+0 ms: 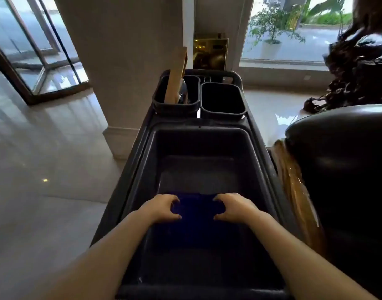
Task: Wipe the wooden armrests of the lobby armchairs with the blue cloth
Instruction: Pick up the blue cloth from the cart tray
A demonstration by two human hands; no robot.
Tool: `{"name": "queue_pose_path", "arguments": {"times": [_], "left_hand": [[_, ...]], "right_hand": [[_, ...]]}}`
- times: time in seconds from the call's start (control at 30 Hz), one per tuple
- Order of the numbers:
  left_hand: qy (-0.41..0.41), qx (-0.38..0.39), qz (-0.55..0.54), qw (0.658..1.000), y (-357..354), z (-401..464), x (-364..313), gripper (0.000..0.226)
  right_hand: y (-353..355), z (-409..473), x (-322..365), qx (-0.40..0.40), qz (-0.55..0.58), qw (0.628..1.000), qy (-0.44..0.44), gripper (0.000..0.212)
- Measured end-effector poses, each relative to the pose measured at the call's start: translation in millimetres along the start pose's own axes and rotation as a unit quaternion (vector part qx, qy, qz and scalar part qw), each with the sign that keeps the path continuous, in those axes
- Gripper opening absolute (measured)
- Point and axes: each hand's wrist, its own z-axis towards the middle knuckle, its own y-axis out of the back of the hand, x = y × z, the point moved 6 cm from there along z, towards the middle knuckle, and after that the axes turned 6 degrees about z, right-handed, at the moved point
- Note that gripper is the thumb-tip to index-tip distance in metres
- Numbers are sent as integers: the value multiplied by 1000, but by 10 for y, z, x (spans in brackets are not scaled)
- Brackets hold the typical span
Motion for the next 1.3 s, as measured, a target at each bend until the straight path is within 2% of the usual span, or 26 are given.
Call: {"name": "queue_pose_path", "arguments": {"times": [0.17, 0.3, 0.43, 0.5, 0.63, 0.7, 0.8, 0.9, 1.03, 1.2, 1.3], "left_hand": [[29, 9, 0, 1000, -246, 388, 43, 58], [33, -23, 25, 999, -360, 635, 104, 61], [49, -15, 23, 998, -541, 774, 155, 68], [54, -29, 12, 998, -614, 794, 174, 64], [56, -115, 5, 992, -640, 753, 201, 50], [61, -144, 0, 988, -629, 721, 188, 43], [69, -132, -16, 989, -608, 700, 180, 33], [83, -95, -80, 989, -509, 671, 226, 28], [69, -79, -130, 986, -184, 545, 242, 28], [29, -122, -160, 979, 386, 335, 97, 28], [-8, -138, -174, 975, 714, 180, -111, 28]], "right_hand": [[-269, 352, -216, 41, -21, 999, -11, 62], [-330, 542, -300, -5, -29, 1000, -2, 60], [-421, 648, -362, -28, -25, 999, -7, 55], [-473, 664, -394, -44, -10, 999, -10, 48], [-533, 667, -393, -101, 6, 995, -7, 27], [-562, 655, -394, -117, 25, 993, -6, 24], [-555, 664, -442, -114, 86, 990, -17, 25], [-412, 666, -525, -103, 178, 978, -46, 22], [-102, 569, -511, -114, 195, 973, -39, 18], [451, 297, -349, -170, 203, 964, -9, 17], [837, 10, -241, -230, 212, 950, 7, 19]]}}
